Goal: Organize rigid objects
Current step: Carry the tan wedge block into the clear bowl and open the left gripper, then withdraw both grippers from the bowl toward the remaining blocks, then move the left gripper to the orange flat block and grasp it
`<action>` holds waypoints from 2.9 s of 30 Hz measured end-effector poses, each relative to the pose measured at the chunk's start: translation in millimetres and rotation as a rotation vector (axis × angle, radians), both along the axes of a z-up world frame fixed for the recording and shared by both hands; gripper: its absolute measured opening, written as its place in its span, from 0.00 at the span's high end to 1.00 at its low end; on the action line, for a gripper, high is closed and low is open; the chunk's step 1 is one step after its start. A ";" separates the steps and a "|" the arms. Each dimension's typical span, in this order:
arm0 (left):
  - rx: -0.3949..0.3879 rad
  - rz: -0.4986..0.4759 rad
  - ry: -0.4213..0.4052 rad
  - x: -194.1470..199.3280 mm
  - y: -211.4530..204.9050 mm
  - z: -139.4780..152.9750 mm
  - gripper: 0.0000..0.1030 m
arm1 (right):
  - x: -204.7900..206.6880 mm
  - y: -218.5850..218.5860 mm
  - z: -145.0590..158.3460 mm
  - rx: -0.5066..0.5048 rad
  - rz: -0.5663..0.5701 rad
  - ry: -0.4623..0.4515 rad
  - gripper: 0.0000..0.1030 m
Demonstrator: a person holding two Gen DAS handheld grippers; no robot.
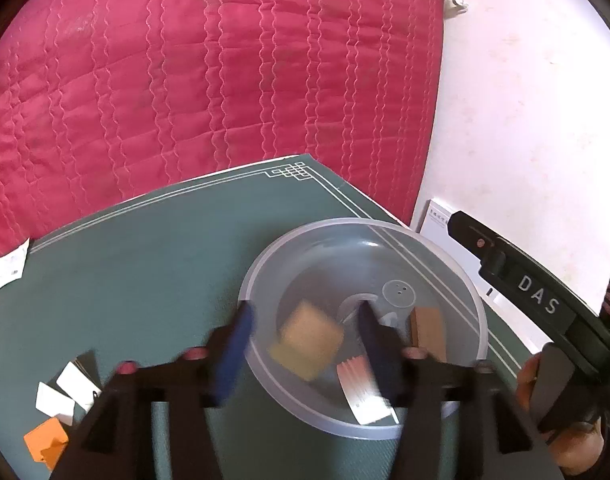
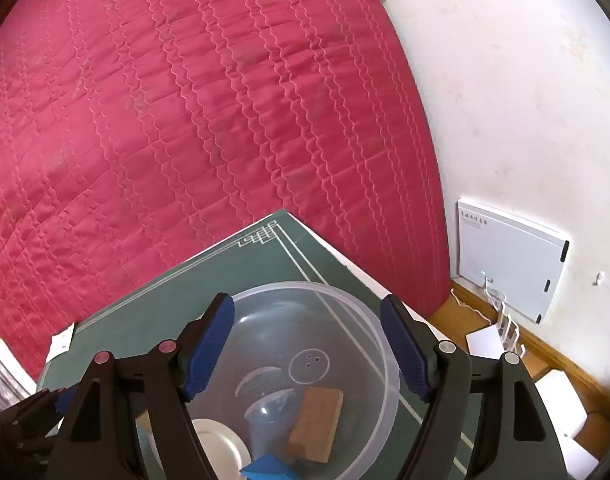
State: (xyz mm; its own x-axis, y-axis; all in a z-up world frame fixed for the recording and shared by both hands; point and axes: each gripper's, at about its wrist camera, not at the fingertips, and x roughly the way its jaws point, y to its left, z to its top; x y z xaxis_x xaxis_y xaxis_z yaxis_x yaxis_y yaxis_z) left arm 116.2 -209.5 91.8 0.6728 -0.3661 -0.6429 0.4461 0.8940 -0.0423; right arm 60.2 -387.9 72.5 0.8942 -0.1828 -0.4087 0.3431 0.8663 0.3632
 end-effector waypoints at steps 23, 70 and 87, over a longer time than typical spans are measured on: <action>0.101 0.175 -0.040 -18.3 39.4 -17.2 0.04 | 4.3 17.3 -0.8 -0.044 0.073 0.010 0.19; 0.138 0.479 -0.041 -45.6 152.5 -19.0 0.01 | -4.3 80.3 -4.2 -0.181 0.360 -0.036 0.04; 0.149 0.600 0.010 -50.3 203.8 -34.7 0.01 | -11.0 112.9 -8.1 -0.261 0.498 -0.031 0.04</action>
